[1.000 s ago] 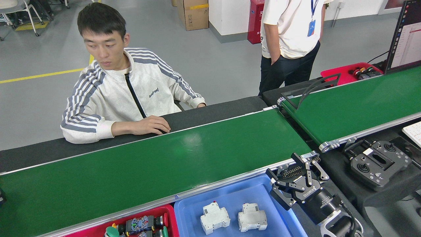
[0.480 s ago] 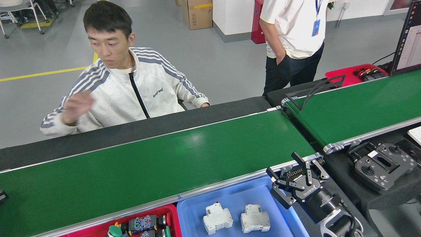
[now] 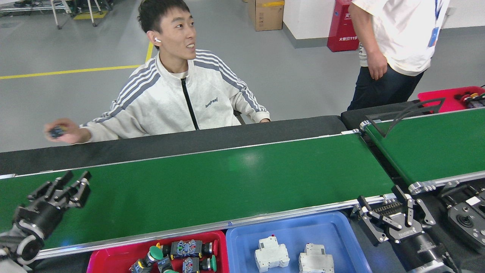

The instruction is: Pick switch part from conveyor to tray

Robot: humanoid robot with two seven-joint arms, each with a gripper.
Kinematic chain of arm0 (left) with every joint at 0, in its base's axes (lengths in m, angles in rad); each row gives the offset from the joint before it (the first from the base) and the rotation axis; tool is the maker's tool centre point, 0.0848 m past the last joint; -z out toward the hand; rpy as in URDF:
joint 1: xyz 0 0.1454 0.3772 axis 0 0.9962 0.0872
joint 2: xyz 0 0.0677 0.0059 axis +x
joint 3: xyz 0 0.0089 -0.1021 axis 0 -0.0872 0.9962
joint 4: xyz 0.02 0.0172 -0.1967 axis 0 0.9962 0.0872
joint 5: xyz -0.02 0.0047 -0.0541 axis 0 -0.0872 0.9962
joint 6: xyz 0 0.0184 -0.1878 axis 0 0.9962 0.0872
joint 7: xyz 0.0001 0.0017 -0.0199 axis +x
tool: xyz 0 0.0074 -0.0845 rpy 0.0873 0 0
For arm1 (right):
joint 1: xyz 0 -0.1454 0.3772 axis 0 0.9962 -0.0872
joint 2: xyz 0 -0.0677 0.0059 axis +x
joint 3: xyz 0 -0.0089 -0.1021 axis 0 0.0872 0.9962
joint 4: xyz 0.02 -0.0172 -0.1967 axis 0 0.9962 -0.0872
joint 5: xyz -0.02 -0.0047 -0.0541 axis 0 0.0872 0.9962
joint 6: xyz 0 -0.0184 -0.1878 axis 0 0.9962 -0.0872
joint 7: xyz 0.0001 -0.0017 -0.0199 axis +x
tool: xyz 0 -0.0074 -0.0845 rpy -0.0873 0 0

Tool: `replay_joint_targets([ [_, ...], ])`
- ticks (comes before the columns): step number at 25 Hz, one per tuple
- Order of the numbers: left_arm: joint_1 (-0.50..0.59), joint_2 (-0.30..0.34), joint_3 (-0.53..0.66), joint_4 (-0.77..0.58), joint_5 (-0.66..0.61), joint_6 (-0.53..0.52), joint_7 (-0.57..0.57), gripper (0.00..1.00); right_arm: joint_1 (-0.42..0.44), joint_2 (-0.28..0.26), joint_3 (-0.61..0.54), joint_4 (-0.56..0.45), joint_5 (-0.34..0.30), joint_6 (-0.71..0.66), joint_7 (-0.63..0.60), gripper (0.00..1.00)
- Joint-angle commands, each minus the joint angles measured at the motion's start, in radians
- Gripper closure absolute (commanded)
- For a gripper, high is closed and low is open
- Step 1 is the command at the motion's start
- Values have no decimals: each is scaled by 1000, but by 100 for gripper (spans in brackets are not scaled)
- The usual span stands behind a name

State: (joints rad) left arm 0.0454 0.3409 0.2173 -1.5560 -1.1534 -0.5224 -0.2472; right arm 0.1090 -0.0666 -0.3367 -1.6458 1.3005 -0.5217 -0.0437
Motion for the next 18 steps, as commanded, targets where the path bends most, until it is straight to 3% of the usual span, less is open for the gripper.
replay_joint_targets([
  [1,62,-34,20,-122,4,56,-21,14,20,24,-27,-35,-4,2,4,0],
  [3,116,-80,50,-176,3,90,-20,3,49,59,-55,-57,-4,32,5,0],
  [4,131,-102,60,-191,3,93,-20,2,66,71,-62,-69,-4,58,7,0],
  [9,149,-125,96,-182,-6,174,-14,2,101,80,-65,-85,-4,146,59,0],
  [14,185,-126,102,-184,-101,197,175,2,118,107,-65,-104,-9,146,80,0],
  [18,186,-123,94,-174,-135,236,178,1,118,105,-62,-104,-7,140,80,0],
])
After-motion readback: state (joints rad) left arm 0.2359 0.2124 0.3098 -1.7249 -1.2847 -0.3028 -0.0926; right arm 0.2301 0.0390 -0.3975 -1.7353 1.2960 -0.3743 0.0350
